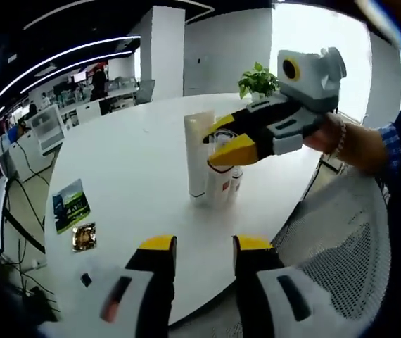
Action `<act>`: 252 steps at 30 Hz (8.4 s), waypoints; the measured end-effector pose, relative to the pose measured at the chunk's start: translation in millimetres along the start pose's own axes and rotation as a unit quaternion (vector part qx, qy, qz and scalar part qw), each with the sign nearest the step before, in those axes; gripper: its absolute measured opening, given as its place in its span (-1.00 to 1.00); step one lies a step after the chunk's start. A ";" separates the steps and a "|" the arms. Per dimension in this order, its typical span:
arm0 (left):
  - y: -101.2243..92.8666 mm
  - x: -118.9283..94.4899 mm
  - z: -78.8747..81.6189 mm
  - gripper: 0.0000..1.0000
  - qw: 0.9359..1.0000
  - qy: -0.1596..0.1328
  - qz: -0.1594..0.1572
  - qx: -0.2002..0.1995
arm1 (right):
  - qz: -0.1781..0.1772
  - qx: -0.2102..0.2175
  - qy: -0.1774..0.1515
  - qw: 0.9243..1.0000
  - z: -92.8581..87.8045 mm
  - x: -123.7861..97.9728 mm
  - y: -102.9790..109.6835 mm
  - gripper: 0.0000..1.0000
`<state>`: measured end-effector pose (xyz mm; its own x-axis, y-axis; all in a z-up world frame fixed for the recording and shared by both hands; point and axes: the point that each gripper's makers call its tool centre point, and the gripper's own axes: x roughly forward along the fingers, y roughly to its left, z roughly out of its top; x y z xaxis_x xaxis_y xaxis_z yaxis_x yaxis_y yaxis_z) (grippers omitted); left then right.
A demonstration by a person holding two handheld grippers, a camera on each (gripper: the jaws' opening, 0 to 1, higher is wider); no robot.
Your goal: Arrange the skincare products in the storage area until every visible bottle or jar stands upright without overlapping.
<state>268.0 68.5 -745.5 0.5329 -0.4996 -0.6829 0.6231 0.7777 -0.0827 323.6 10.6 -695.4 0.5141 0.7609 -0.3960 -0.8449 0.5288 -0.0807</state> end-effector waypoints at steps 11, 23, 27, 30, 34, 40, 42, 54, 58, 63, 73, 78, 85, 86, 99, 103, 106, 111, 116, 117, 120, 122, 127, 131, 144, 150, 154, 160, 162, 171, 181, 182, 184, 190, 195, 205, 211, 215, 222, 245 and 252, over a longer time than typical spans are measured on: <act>-27.3 77.3 32.9 -0.33 0.995 0.024 -0.035 0.088 | -0.027 0.003 -0.005 1.000 -11.3 -0.3 0.4 -0.65; -38.8 89.8 48.6 -0.54 0.990 -0.076 -0.062 0.104 | 0.006 0.020 0.008 1.000 -18.5 1.1 4.4 -0.63; -40.3 92.4 52.0 -0.54 0.991 -0.090 -0.075 0.065 | 0.021 0.049 -0.018 0.998 -5.9 -8.0 0.7 -0.41; -37.1 98.5 45.8 -0.54 0.992 -0.081 -0.068 0.068 | -0.005 0.036 -0.073 0.997 17.2 -23.5 -15.8 -0.28; -27.5 111.1 38.9 -0.54 0.995 -0.058 -0.044 0.072 | -0.062 0.044 -0.083 0.994 16.8 -41.2 -47.2 -0.30; -32.3 128.0 37.0 -0.54 0.994 -0.050 -0.032 0.089 | -0.134 0.057 -0.020 0.989 -17.1 -58.1 -79.1 -0.32; -38.8 130.7 36.4 -0.54 0.994 -0.052 -0.043 0.087 | -0.138 0.053 -0.018 0.989 -21.0 -62.2 -75.1 -0.32; -38.1 139.2 33.1 -0.53 0.992 -0.053 -0.040 0.109 | -0.087 0.059 0.119 0.987 -79.7 -51.1 -51.9 -0.40; -39.0 136.3 25.7 -0.49 0.994 -0.033 -0.054 0.085 | -0.062 0.048 0.171 0.982 -101.6 -45.9 -41.7 -0.37; -33.2 133.1 18.1 -0.33 0.995 -0.019 -0.052 0.089 | -0.058 0.024 0.200 0.978 -114.7 -41.1 -38.9 -0.46; -28.2 126.6 23.0 -0.60 0.992 -0.024 -0.038 0.121 | -0.033 -0.022 0.236 0.971 -133.5 -27.8 -25.5 -0.64; -27.6 127.5 20.6 -0.61 0.990 -0.019 -0.037 0.137 | -0.029 -0.021 0.232 0.972 -133.7 -25.4 -25.0 -0.65; -24.2 129.0 21.1 -0.61 0.990 -0.017 -0.037 0.135 | -0.033 -0.031 0.234 0.971 -134.9 -24.0 -25.9 -0.72; -24.5 129.2 21.0 -0.61 0.990 -0.018 -0.038 0.135 | -0.032 -0.030 0.233 0.972 -134.6 -23.5 -25.1 -0.71; -32.9 134.6 12.8 -0.43 0.988 -0.003 -0.067 0.139 | -0.030 -0.048 0.229 0.972 -132.8 -20.9 -25.0 -0.67; -35.0 134.9 14.0 -0.39 0.987 -0.005 -0.070 0.142 | -0.030 -0.050 0.227 0.972 -131.8 -20.5 -25.4 -0.65; -34.3 135.7 13.1 -0.39 0.988 -0.004 -0.070 0.140 | -0.030 -0.050 0.223 0.973 -130.6 -19.8 -25.2 -0.64; -35.2 136.2 10.1 -0.37 0.987 0.002 -0.073 0.141 | -0.032 -0.067 0.225 0.972 -130.5 -19.7 -26.1 -0.60; -22.4 134.1 10.1 -0.51 0.990 0.007 -0.052 0.130 | -0.043 -0.066 0.220 0.972 -127.6 -21.4 -30.9 -0.62; -20.6 132.6 10.6 -0.52 0.991 0.008 -0.053 0.123 | -0.044 -0.066 0.219 0.973 -126.9 -21.4 -31.1 -0.63; -18.5 129.6 12.5 -0.58 0.992 0.005 -0.055 0.112 | -0.044 -0.073 0.217 0.973 -125.7 -21.4 -30.7 -0.63; -20.3 129.0 13.5 -0.65 0.992 0.001 -0.062 0.109 | -0.044 -0.078 0.216 0.972 -125.4 -21.1 -30.6 -0.63; -25.5 130.8 16.1 -0.67 0.991 -0.006 -0.066 0.118 | -0.041 -0.084 0.214 0.972 -123.9 -19.5 -29.8 -0.61; -27.1 131.4 17.0 -0.66 0.990 -0.009 -0.069 0.122 | -0.040 -0.088 0.212 0.973 -122.8 -19.1 -29.1 -0.59; -26.3 133.9 9.6 -0.63 0.990 0.009 -0.069 0.120 | -0.031 -0.099 0.224 0.969 -128.7 -18.1 -25.6 -0.59; -16.6 133.2 1.8 -0.61 0.992 0.032 -0.056 0.110 | -0.035 -0.098 0.275 0.956 -148.0 -23.5 -28.8 -0.62; -8.9 132.1 -8.6 -0.54 0.992 0.060 -0.049 0.100 | -0.027 -0.092 0.288 0.953 -154.0 -24.2 -25.1 -0.61; 9.9 115.9 -6.3 -0.45 0.992 0.079 -0.017 0.093 | -0.022 -0.120 0.294 0.948 -155.4 -22.7 -19.1 -0.67; 26.4 104.0 -4.0 -0.42 0.992 0.082 0.015 0.090 | -0.018 -0.137 0.296 0.945 -155.2 -21.3 -15.3 -0.69; 91.5 61.1 6.5 -0.38 0.993 0.033 0.110 0.008 | 0.009 -0.180 0.289 0.940 -151.1 -10.8 4.8 -0.74; 167.9 24.2 -10.1 -0.26 0.967 -0.005 0.231 -0.107 | 0.028 -0.240 0.287 0.927 -150.9 -3.7 18.2 -0.76; 177.5 20.0 -18.0 -0.25 0.961 0.001 0.246 -0.128 | 0.029 -0.246 0.287 0.925 -151.6 -3.3 19.2 -0.76; 188.9 13.1 -26.1 -0.17 0.950 0.003 0.268 -0.157 | 0.030 -0.250 0.287 0.924 -150.7 -3.0 20.1 -0.76; 219.5 -4.1 -49.7 0.08 0.920 -0.005 0.323 -0.221 | 0.032 -0.260 0.287 0.922 -150.2 -1.2 22.0 -0.76; 231.8 -11.1 -80.4 0.32 0.890 0.003 0.341 -0.301 | 0.031 -0.271 0.287 0.918 -149.1 1.2 23.7 -0.76; 224.1 7.3 -96.1 0.39 0.899 0.055 0.332 -0.280 | 0.020 -0.295 0.293 0.909 -150.9 -0.6 15.8 -0.77; 219.2 16.3 -129.9 0.39 0.886 0.110 0.325 -0.313 | 0.017 -0.304 0.293 0.906 -149.9 -1.4 13.9 -0.77; 223.9 20.3 -126.2 0.44 0.887 0.065 0.329 -0.317 | 0.018 -0.313 0.298 0.902 -151.4 -1.9 13.1 -0.79; 225.7 31.4 -126.0 0.47 0.894 0.068 0.309 -0.318 | 0.020 -0.328 0.297 0.897 -150.9 -1.6 14.2 -0.82; 191.8 6.2 -26.2 -0.29 0.926 -0.060 0.254 -0.272 | 0.016 -0.281 0.255 0.925 -132.2 5.4 19.4 -0.84; 165.1 -18.2 13.6 -0.29 0.942 -0.126 0.234 -0.205 | 0.008 -0.243 0.219 0.945 -113.5 9.9 20.6 -0.83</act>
<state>369.0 200.8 -736.8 0.8460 -0.0999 -0.5237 0.0402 0.9915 -0.1241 294.5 -13.7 -804.7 0.4808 0.4824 -0.7322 -0.8745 0.2022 -0.4410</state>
